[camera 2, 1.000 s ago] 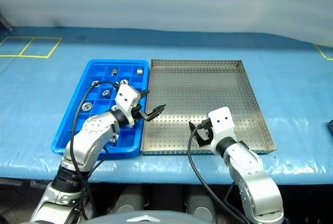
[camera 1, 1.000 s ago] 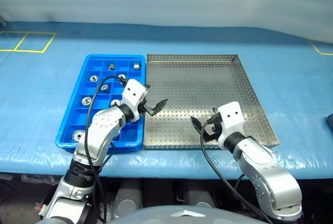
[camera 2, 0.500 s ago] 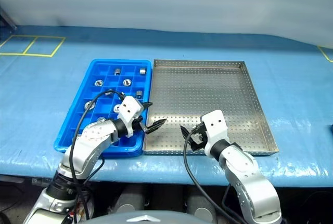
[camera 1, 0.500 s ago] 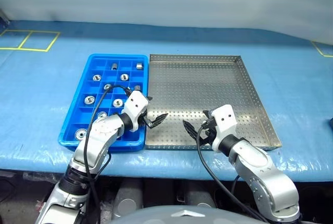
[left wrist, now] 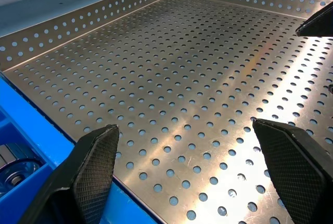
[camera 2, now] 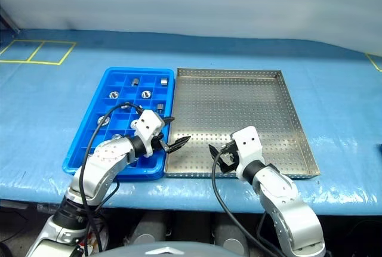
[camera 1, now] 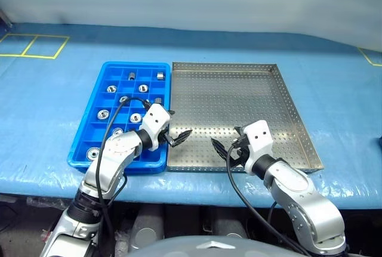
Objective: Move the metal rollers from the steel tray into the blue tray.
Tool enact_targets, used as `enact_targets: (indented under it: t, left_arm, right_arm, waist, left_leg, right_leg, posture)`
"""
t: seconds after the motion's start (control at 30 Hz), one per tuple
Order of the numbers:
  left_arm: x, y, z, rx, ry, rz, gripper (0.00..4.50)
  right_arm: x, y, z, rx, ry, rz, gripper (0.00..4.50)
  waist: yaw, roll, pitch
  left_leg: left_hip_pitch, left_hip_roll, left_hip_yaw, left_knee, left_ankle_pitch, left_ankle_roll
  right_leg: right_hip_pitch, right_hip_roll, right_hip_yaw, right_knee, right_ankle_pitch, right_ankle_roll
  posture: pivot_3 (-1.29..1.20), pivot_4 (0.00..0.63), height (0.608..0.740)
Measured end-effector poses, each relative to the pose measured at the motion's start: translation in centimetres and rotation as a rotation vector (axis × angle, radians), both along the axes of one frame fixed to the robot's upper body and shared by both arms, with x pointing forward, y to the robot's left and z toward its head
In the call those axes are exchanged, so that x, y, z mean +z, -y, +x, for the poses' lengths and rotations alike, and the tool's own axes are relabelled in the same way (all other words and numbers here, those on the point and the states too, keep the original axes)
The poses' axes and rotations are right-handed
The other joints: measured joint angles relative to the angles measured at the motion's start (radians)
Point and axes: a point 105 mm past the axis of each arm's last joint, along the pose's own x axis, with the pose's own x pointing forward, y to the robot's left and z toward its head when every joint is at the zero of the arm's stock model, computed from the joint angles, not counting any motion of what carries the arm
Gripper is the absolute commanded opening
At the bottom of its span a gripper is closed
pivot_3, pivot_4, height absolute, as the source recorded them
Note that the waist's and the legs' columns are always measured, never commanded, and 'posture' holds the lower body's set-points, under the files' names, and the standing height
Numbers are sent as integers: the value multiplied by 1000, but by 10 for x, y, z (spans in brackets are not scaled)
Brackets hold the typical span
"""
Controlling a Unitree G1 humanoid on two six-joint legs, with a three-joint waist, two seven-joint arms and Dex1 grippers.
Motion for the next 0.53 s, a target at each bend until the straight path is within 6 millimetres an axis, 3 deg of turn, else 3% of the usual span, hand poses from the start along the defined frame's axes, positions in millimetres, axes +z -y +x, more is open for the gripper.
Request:
enact_targets:
  t: [0.53]
  left_arm:
    - [2,2,0,-20,6,3,4500]
  right_arm:
    - [2,1,2,-11,14,0,4487]
  waist:
    - [0,0,0]
  left_leg:
    - [0,0,0,0,0,0]
  right_leg:
    - [0,0,0,0,0,0]
  posture:
    - [124,150,740]
